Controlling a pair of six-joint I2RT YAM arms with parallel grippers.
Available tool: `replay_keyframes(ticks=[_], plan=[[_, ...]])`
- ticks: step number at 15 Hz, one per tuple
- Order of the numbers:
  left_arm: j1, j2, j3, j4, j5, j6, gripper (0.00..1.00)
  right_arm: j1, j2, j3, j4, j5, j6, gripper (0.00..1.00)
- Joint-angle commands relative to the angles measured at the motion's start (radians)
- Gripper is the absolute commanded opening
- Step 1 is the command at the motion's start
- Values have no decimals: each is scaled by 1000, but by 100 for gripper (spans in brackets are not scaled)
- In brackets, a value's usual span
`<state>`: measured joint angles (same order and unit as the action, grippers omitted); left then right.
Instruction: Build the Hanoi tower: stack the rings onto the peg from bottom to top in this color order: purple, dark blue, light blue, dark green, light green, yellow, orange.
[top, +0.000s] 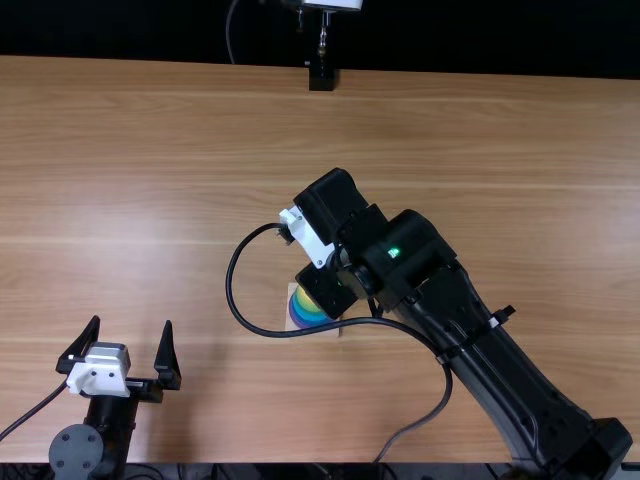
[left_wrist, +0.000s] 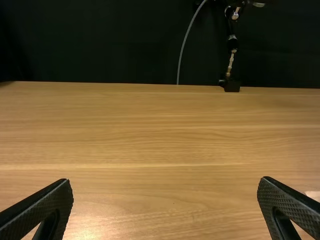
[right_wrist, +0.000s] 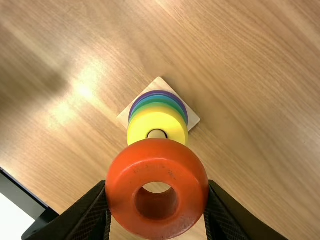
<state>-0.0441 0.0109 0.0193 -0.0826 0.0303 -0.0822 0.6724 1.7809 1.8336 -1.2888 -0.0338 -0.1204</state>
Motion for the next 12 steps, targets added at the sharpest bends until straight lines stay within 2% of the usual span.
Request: replay_keyframes(ticks=[1, 12], plan=[[6, -11, -19, -44, 27, 9, 100, 10, 11, 13, 1, -5, 6, 0], [6, -11, -19, -44, 27, 9, 100, 12, 52, 13, 1, -3, 6, 0]])
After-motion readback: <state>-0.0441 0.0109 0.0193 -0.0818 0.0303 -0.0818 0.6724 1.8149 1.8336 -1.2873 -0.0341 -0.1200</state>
